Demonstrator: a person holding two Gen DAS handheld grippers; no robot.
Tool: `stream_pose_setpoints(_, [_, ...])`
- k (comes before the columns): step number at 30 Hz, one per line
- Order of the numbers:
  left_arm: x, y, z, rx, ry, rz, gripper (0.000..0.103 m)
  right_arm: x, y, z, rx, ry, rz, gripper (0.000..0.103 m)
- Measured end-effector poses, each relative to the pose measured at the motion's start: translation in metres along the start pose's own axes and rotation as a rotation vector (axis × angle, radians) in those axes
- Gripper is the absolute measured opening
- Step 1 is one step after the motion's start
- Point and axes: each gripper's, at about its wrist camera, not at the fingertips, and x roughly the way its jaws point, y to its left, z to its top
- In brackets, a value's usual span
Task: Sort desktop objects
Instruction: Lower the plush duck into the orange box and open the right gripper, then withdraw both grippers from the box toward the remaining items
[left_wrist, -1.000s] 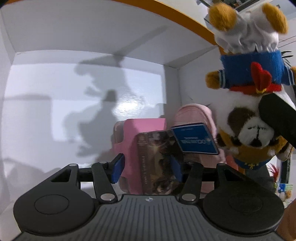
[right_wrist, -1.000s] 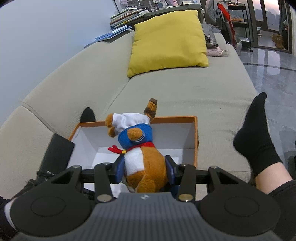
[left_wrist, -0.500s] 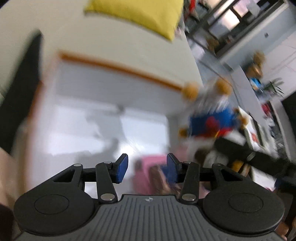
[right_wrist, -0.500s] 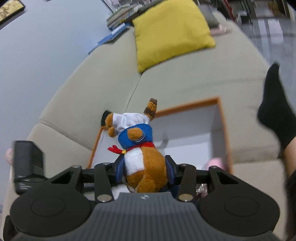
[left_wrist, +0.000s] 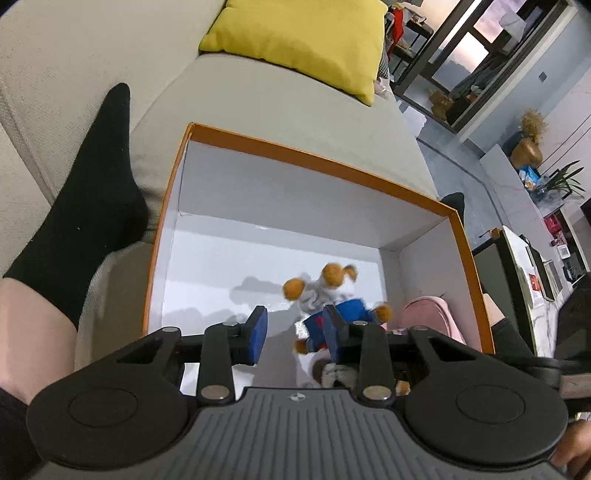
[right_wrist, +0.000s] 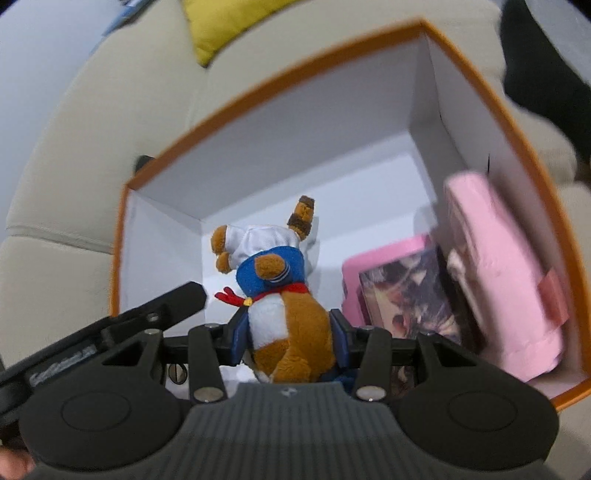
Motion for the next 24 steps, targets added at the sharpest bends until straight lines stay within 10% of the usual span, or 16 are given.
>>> stream_pose_setpoints(16, [0.001,0.014,-0.004,-0.01,-0.013,-0.053,0.037,0.006,0.017,-0.003,-0.104,0.025,-0.116,0.064])
stream_pose_setpoints(24, [0.002,0.015,-0.006,-0.015,-0.013,-0.064,0.037,-0.002,0.025,-0.006,-0.247,0.067,-0.124,0.052])
